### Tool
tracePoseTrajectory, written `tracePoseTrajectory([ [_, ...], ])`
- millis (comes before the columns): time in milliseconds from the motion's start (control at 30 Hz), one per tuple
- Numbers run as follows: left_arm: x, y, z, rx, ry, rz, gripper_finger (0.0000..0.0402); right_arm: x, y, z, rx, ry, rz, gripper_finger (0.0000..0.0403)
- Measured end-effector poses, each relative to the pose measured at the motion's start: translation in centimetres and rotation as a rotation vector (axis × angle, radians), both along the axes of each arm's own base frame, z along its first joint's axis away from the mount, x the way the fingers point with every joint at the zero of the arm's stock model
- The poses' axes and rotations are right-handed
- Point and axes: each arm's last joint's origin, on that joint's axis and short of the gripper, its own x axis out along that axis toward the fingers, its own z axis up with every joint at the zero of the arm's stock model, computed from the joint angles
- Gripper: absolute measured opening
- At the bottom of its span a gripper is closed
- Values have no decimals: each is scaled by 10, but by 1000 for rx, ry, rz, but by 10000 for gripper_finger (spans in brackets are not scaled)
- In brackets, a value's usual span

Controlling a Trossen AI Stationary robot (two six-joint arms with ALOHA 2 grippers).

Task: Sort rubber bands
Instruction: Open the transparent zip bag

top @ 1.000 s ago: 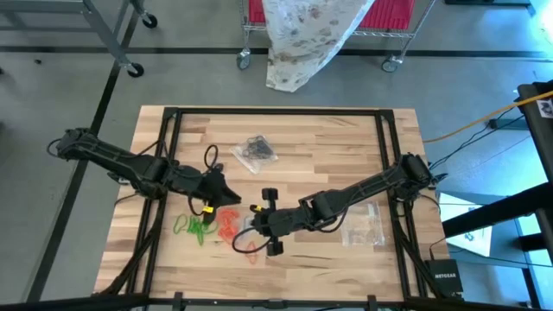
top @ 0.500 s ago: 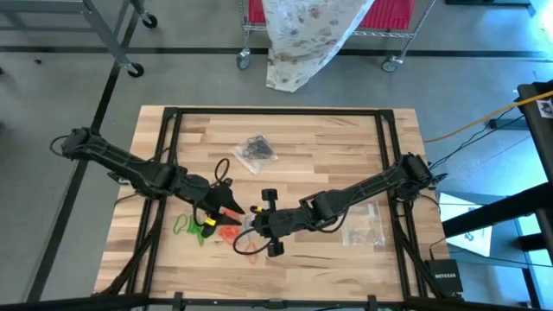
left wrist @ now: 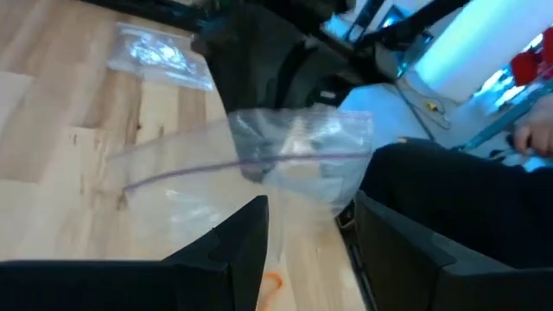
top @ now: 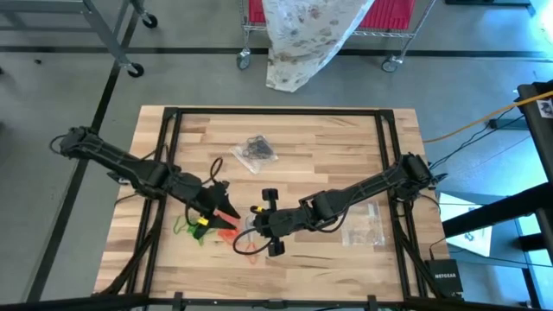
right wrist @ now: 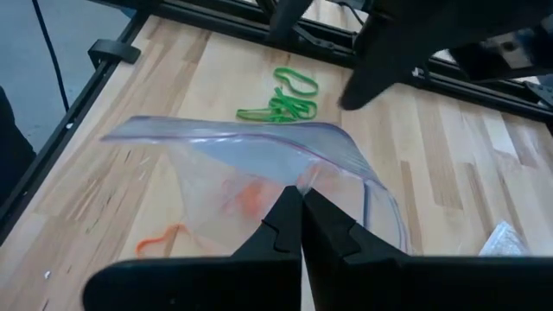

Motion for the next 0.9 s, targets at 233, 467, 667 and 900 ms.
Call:
tracePoseTrajectory([
  [233, 2, -2, -3, 68, -11, 94, 166, -1, 0, -1, -4, 11, 1, 0],
  [467, 1, -6, -5, 58, 9, 82, 166, -1, 0, -1, -4, 11, 0, 0],
  [667, 12, -11, -16, 65, 26, 85, 166, -1, 0, -1, -6, 18, 0, 0],
  [900, 20, -8, -18, 55, 13, 126, 166, -2, 0, -2, 1, 27, 5, 0],
])
